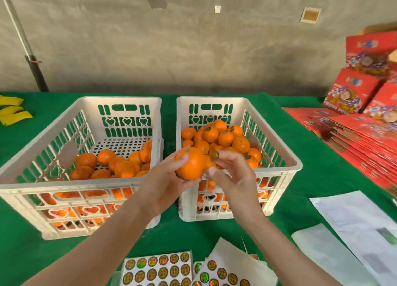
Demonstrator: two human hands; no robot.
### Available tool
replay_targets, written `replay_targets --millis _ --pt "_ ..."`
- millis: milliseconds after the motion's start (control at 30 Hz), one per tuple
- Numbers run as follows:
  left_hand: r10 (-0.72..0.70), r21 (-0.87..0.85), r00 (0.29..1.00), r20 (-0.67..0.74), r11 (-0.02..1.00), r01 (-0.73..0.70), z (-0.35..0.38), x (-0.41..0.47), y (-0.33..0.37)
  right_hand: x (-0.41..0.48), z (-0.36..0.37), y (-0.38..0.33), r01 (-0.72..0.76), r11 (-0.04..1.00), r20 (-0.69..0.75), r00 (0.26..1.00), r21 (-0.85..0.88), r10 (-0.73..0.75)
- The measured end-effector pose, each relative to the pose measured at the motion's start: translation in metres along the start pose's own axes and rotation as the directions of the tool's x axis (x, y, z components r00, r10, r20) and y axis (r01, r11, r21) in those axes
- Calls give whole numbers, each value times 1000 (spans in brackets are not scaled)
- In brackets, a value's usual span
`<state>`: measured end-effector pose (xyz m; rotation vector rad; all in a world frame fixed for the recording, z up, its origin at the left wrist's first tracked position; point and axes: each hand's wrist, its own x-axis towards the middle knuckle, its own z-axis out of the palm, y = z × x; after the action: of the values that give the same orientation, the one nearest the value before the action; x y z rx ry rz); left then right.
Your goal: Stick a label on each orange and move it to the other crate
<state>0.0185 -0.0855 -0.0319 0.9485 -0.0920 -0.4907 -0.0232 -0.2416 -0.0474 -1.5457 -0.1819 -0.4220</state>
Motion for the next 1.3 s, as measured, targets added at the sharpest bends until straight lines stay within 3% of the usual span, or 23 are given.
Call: replay_targets --millis 100,200,500,733,900,1000,1067,1133,1200,1300 --pt "-52 -57 997 -49 997 49 5 0 -9 -5 -4 -2 -132 990 -11 991 40 132" --pt "-61 -71 997 -46 996 58 13 -1 -15 -7 -1 -4 -166 986 24 986 -1 166" --pt "-30 -148 999 -30 989 25 23 -5 -20 -7 -2 -2 -79 988 7 997 -129 80" --pt "20 -157 999 -35 987 -25 23 -3 -31 -14 1 6 32 991 -62 997 -130 -40" --pt "55 -69 991 -122 996 -64 19 -4 -40 -20 -6 17 -82 996 -43 996 33 84" --pt "45 81 991 -124 996 -35 20 -1 -48 -22 -8 21 -75 996 115 990 -55 81" --pt "97 218 990 -103 973 -72 26 3 -47 -16 -8 21 -37 992 113 992 -117 50" --pt "258 484 965 -44 850 -205 30 13 -37 0 -10 18 -5 990 49 999 -142 13" --pt "420 749 907 -2 602 -277 28 35 -27 25 -16 10 6 984 -9 1000 -176 -8" --pt "493 974 869 -35 211 -81 16 75 -18 74 -28 5 -67 968 -117 992 -244 39"
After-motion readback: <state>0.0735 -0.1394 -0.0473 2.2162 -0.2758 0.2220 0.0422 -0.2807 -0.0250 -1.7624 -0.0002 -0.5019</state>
